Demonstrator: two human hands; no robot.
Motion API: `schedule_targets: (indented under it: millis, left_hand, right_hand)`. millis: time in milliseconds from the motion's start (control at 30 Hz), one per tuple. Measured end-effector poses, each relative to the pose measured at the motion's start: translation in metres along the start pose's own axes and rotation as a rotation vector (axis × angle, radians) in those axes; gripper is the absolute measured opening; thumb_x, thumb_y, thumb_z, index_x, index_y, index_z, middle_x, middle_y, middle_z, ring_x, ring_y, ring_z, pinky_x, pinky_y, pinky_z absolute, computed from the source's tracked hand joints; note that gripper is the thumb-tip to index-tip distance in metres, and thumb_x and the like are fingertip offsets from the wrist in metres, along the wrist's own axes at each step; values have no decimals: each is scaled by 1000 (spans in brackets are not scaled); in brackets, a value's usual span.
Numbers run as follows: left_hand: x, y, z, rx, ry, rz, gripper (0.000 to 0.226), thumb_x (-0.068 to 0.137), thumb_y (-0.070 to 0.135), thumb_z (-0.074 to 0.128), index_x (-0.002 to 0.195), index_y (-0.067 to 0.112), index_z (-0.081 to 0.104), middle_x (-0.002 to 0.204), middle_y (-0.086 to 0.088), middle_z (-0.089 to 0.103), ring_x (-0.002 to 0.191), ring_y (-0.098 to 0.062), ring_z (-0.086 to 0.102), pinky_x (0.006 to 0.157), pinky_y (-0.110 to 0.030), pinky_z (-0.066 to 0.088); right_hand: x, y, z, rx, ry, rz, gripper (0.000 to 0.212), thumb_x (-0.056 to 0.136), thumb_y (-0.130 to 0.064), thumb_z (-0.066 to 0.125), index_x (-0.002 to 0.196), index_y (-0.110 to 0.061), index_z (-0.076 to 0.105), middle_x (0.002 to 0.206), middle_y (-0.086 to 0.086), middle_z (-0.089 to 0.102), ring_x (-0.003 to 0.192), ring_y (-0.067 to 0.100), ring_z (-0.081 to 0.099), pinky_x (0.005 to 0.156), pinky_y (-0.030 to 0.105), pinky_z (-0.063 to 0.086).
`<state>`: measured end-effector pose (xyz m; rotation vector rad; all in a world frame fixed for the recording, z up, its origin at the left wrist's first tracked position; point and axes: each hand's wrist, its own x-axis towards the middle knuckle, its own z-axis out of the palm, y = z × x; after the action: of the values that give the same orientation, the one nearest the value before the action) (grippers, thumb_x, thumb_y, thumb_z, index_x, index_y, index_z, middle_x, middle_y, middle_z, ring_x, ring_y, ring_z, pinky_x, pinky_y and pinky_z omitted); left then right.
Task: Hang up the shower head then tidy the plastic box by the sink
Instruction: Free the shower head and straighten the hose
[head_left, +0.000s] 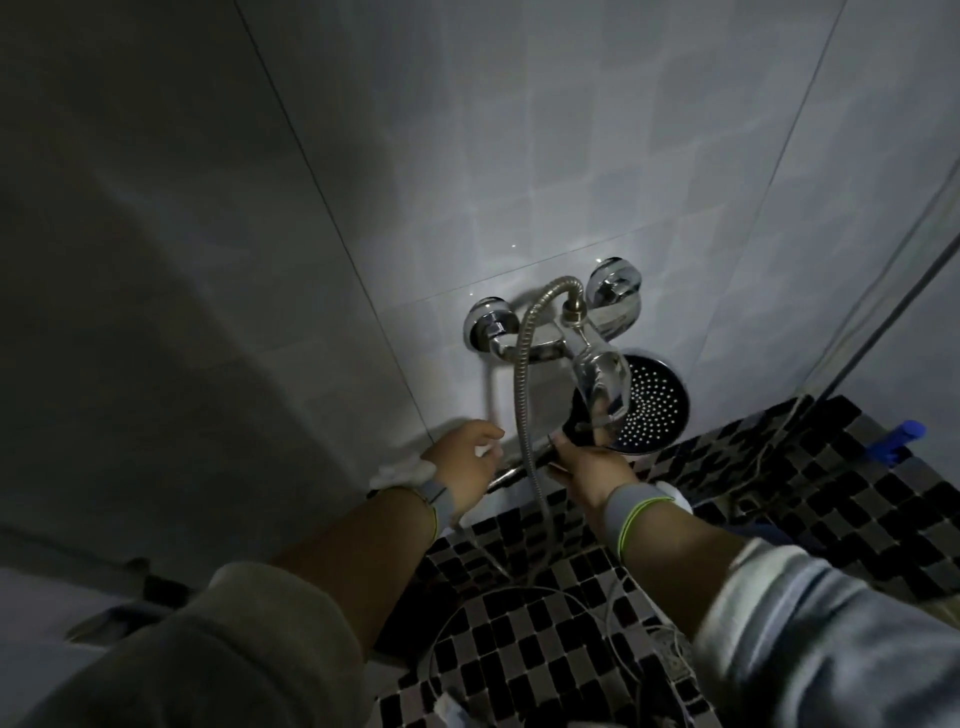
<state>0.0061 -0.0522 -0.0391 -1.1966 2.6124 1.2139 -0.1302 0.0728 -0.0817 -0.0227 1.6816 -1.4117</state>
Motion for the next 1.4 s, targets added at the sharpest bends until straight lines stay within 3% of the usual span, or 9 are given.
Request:
schedule_targets:
  millis: [200,267,400,533,733,833,967,1067,1400]
  left_hand:
    - [-3,-3,-3,45,-74,-28,37,94,35,53,129,27,55,128,2,64,109,-21,64,77,-23,49]
    - [-6,-5,-2,18,-69,-47,36,87,38,57,122,29,58,120,-1,69,102,-24,67,67,-22,50]
    - [-19,-14,-4,21,-88,-75,49,79,40,63,127,37,52,118,9,67,102,-15,66,93,-35,53]
    - [-26,-15,-9,69,-135,-42,24,90,28,63,112,27,53,101,3,66,92,-19,63,77,-29,51]
    - [-31,-26,-11,114,-145,-59,42,85,27,57,126,27,49,105,-2,64,89,-22,63,76,-34,55]
    - [-39,-36,-10,46,-85,-106,48,84,24,61,130,22,48,100,-2,59,87,-22,60,66,-27,45]
    - [-49,-39,-7,-39,4,-194,56,89,19,65,140,20,41,128,-8,57,117,-29,55,87,-26,39]
    - [-60,-33,-6,-137,62,-226,62,88,17,65,143,20,37,138,-7,53,126,-31,50,101,-33,42]
    - [-99,23,1,-348,254,-180,16,76,14,70,88,16,60,96,-9,67,91,-25,63,88,-41,51]
  right_hand:
    - [-10,0,25,-271,-27,16,81,57,-79,60,109,-18,74,106,1,75,98,26,69,98,42,51]
    - [-11,2,34,-286,-63,-1,73,60,-78,59,102,-20,76,101,0,76,96,26,69,97,43,52]
    - [-24,2,49,-381,-80,-34,50,85,-66,53,88,-21,73,92,4,74,90,24,67,91,36,52]
    - [-36,4,57,-450,-129,-72,54,92,-66,44,84,-21,73,90,1,72,86,20,65,86,32,51]
    - [-43,3,56,-728,-141,-195,52,105,-46,24,117,-20,67,115,10,66,107,28,59,84,26,37]
    - [-39,6,48,-823,-96,-277,39,106,-33,28,116,-25,65,116,7,64,112,30,58,84,27,37]
    - [-40,13,41,-634,166,-264,11,91,-26,48,86,-21,56,77,4,53,72,26,53,68,28,38]
    - [-51,17,36,-573,286,-283,16,82,-26,63,93,-19,53,86,6,60,75,27,59,64,25,41]
    - [-116,16,29,-1012,-289,-526,29,85,-22,67,109,-19,50,99,1,59,65,10,53,44,12,33]
